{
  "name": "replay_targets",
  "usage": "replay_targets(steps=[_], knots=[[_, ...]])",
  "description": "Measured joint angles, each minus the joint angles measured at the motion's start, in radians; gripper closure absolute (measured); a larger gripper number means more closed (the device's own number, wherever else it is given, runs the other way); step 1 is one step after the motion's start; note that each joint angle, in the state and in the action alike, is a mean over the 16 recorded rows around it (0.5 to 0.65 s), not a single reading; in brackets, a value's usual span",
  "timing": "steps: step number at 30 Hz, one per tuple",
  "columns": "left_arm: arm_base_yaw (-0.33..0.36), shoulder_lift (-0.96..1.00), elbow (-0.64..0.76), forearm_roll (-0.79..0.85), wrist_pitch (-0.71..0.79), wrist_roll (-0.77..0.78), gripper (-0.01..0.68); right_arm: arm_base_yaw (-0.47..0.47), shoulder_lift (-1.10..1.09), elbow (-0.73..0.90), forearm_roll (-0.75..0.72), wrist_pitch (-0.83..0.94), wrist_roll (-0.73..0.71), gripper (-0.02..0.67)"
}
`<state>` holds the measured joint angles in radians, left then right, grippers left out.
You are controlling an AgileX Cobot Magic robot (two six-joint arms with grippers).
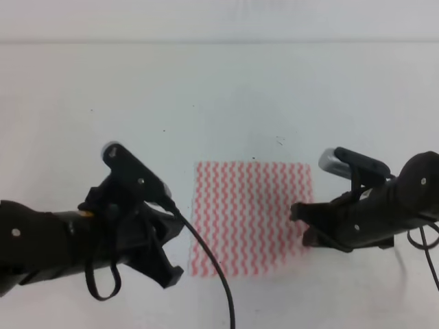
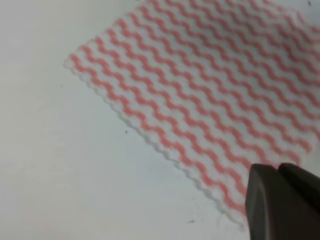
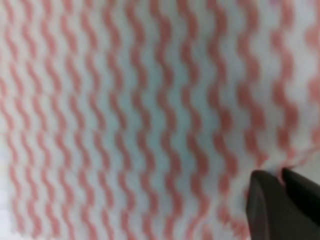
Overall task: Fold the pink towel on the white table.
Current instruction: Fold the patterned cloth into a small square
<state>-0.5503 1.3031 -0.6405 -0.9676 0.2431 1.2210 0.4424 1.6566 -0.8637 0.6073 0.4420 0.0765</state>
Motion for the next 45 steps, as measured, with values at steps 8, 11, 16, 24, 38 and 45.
replay_targets(steps=[8,11,16,24,38,45], knots=[[-0.001,0.029,0.0,-0.003,0.011,0.111,0.672,0.0,0.003,-0.039,-0.004,-0.053,0.0,0.666],[-0.001,0.034,-0.001,-0.016,0.012,0.145,0.653,0.0,0.009,-0.044,-0.005,-0.079,0.0,0.666],[-0.001,0.042,-0.001,-0.054,0.023,0.215,0.557,0.0,0.023,-0.045,-0.006,-0.116,0.0,0.666],[-0.001,0.079,-0.001,-0.15,0.063,0.411,0.369,0.0,0.041,-0.045,-0.005,-0.153,0.0,0.666],[-0.001,0.186,-0.001,-0.424,0.072,0.917,0.277,0.0,0.045,-0.045,-0.004,-0.167,0.0,0.665],[-0.001,0.248,-0.001,-0.602,0.07,1.156,0.276,0.0,0.046,-0.045,-0.004,-0.167,-0.001,0.665]])
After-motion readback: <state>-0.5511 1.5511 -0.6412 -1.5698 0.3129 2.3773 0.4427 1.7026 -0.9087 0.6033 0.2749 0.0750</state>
